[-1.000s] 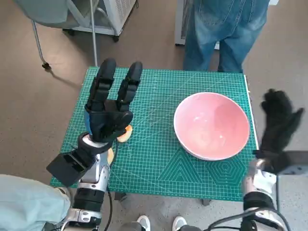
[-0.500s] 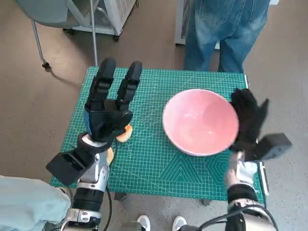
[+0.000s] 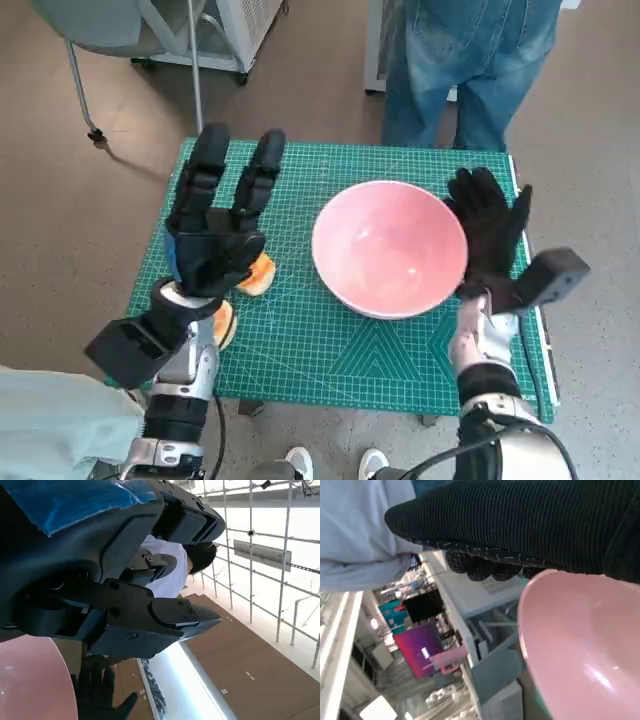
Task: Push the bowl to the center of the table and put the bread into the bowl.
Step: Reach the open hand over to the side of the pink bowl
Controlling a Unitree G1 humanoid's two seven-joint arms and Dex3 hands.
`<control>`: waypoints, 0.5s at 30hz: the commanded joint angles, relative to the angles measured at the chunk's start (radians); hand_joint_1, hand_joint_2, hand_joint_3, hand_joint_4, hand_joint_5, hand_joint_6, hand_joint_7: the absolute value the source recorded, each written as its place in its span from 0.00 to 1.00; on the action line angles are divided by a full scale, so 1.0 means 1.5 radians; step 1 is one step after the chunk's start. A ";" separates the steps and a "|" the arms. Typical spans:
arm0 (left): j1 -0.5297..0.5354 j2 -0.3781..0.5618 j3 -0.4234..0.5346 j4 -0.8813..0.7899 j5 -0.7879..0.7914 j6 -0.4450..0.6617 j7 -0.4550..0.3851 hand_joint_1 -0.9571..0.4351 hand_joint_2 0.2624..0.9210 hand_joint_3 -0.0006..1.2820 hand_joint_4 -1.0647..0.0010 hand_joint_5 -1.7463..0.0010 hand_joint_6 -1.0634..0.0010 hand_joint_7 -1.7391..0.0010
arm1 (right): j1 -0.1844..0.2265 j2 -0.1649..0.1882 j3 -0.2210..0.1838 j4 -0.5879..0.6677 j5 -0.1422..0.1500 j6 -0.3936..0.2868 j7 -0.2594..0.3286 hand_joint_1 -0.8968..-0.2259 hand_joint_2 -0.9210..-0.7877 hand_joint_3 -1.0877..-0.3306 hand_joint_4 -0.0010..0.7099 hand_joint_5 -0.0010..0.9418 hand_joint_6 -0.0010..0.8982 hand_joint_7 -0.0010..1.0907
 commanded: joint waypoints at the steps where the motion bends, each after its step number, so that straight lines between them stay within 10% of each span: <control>1: 0.010 0.003 0.005 -0.013 0.002 0.003 0.006 0.69 1.00 0.18 0.74 1.00 0.60 1.00 | -0.014 0.021 -0.002 0.018 0.001 0.017 0.000 0.59 0.00 0.34 0.31 0.01 0.13 0.39; 15: 0.015 0.004 0.009 -0.011 0.013 -0.004 0.022 0.70 1.00 0.19 0.74 1.00 0.59 1.00 | -0.042 0.038 0.027 0.029 -0.039 0.037 -0.030 0.60 0.00 0.38 0.36 0.02 0.17 0.38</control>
